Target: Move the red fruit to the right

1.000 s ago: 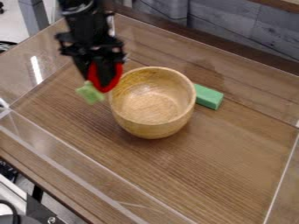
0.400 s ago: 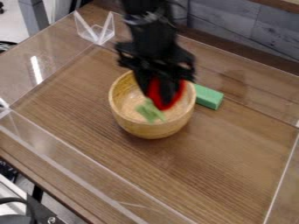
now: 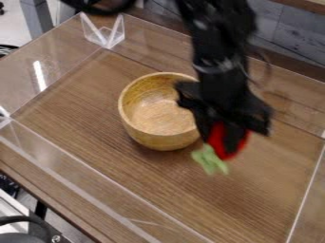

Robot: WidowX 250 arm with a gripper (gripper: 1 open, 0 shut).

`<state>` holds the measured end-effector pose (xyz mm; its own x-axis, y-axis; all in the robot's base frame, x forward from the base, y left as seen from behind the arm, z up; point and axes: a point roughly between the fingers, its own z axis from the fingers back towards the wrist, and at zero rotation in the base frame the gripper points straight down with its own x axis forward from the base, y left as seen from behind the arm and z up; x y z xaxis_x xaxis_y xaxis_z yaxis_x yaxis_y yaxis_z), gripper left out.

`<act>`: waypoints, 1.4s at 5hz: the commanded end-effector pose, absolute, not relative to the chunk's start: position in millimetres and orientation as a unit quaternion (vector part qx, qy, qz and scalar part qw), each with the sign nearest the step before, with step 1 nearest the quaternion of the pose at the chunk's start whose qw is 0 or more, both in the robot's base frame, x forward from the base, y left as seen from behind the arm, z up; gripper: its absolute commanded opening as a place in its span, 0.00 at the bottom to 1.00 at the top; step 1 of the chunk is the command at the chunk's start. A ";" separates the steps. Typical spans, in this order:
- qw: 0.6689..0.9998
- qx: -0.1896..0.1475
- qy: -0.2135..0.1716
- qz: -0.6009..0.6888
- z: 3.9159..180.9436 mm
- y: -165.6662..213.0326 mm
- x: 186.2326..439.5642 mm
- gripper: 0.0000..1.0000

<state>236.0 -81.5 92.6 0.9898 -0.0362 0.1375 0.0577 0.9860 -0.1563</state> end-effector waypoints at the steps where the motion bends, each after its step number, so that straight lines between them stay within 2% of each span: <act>1: 0.991 -0.093 -0.083 -0.056 81.9 -97.8 239.7 0.00; 2: 0.988 -0.099 -0.081 -0.089 66.3 -100.9 239.6 0.00; 3: 0.986 -0.103 -0.082 -0.104 60.0 -96.1 243.1 0.00; 6: 0.983 -0.116 -0.083 -0.112 54.2 -87.5 248.2 0.00; 7: 0.983 -0.122 -0.084 -0.110 53.2 -86.3 249.1 1.00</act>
<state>244.9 -87.6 48.8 0.9643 -0.2019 0.1712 0.2371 0.9463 -0.2198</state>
